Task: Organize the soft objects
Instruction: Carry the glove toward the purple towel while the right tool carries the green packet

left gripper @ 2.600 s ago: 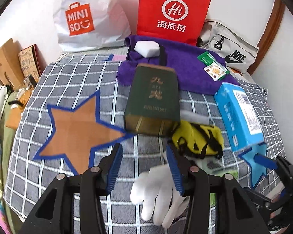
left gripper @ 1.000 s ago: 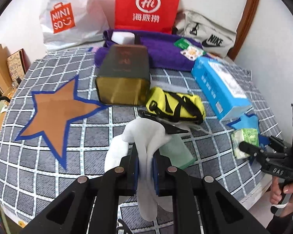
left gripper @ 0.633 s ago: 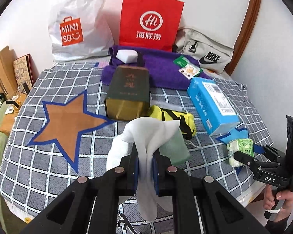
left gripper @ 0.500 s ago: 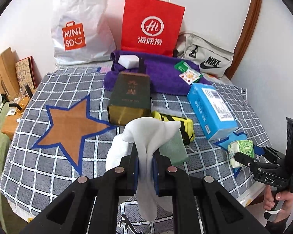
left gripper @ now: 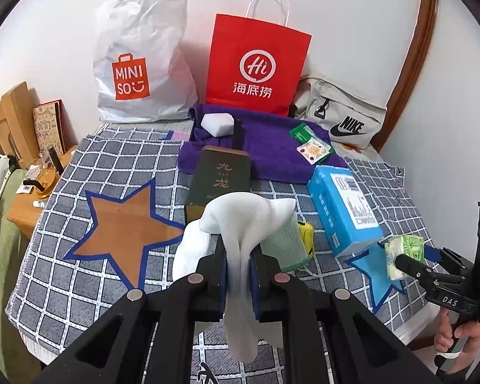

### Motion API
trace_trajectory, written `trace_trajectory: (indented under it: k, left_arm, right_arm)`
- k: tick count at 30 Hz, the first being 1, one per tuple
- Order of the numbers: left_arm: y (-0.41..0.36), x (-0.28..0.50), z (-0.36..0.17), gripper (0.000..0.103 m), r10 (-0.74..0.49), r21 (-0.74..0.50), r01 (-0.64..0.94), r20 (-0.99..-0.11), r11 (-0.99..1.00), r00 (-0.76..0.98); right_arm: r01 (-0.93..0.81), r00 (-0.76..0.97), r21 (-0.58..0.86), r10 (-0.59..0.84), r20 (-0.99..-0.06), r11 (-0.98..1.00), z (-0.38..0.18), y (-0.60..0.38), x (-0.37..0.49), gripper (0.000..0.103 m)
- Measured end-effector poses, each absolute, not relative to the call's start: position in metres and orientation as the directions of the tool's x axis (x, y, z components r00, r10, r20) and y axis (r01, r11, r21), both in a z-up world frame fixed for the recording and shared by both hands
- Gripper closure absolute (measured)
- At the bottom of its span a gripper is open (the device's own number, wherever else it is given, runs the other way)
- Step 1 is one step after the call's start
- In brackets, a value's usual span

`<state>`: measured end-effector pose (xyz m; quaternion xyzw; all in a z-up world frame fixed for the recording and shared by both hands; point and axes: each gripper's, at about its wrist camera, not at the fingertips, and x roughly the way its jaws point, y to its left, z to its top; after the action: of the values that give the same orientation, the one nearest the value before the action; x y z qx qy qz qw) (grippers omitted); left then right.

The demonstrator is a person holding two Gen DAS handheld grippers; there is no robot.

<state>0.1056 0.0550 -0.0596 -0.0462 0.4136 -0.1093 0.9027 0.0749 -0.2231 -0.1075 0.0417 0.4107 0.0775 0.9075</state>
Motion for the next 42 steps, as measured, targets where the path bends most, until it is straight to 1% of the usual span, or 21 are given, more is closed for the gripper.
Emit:
trace_trajectory:
  k: [3, 7, 15, 24, 42]
  left_arm:
    - [0.055, 0.109, -0.055, 0.091, -0.233, -0.174, 0.156, -0.734, 0.972, 0.638]
    - [0.052, 0.113, -0.049, 0.091, -0.232, -0.172, 0.155, -0.729, 0.973, 0.644]
    - [0.048, 0.126, -0.038, 0.091, -0.221, -0.165, 0.147, -0.727, 0.975, 0.65]
    - [0.049, 0.15, -0.033, 0.091, -0.203, -0.166, 0.118, -0.732, 0.979, 0.651]
    - [0.048, 0.213, -0.028, 0.091, -0.196, -0.166, 0.108, -0.745, 0.98, 0.638]
  right_arm:
    - [-0.112, 0.662, 0.14, 0.179, -0.728, 0.984, -0.099, -0.224, 0.076, 0.03]
    - [-0.118, 0.66, 0.177, 0.21, -0.721, 0.977, -0.093, -0.227, 0.081, 0.03]
    - [-0.141, 0.683, 0.177, 0.225, -0.695, 0.974, -0.076, -0.23, 0.091, 0.03]
    - [-0.155, 0.701, 0.152, 0.217, -0.68, 0.976, -0.06, -0.23, 0.116, 0.03]
    - [-0.158, 0.701, 0.101, 0.184, -0.689, 0.982, -0.05, -0.228, 0.189, 0.03]
